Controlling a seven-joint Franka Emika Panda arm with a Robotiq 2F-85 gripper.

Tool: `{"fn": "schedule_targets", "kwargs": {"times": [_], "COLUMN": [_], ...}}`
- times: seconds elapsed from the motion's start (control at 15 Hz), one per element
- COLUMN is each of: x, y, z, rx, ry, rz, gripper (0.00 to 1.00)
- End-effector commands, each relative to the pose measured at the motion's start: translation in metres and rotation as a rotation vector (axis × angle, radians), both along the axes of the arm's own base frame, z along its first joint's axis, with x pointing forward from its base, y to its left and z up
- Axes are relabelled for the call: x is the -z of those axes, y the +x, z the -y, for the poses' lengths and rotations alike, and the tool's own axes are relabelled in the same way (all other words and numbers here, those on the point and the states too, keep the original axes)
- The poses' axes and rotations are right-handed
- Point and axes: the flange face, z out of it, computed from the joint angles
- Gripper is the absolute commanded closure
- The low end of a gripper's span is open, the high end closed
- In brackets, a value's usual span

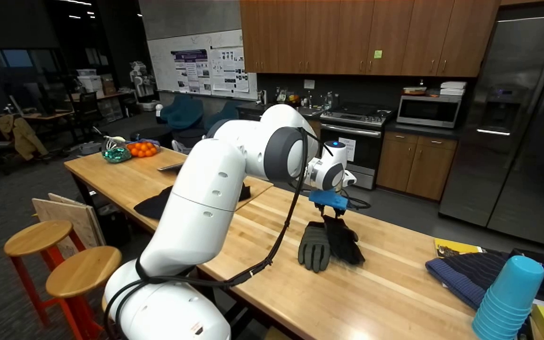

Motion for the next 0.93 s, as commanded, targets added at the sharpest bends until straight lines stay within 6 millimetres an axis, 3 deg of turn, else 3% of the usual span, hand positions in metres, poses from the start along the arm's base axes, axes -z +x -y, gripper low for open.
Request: {"fn": "schedule_targets", "kwargs": {"times": [0.0,0.27,0.53,0.6,0.67,0.73,0.87], "x": [-0.003,-0.002,-0.002,-0.004,-0.008,0.0,-0.003], "y": [0.006,0.006,0.008,0.009,0.009,0.005,0.007], "z": [0.001,0.001,0.005,0.008,0.01,0.005,0.008], "rx": [0.009,0.021,0.039,0.054,0.09,0.048,0.07], "ry": [-0.017,-0.014,-0.01,-0.007,0.003,0.004,0.005], "rz": [0.0,0.001,0.003,0.01,0.019,0.005,0.012], "gripper": [0.71,0.99,1.0,0.74,0.73,0.95,0.82]}}
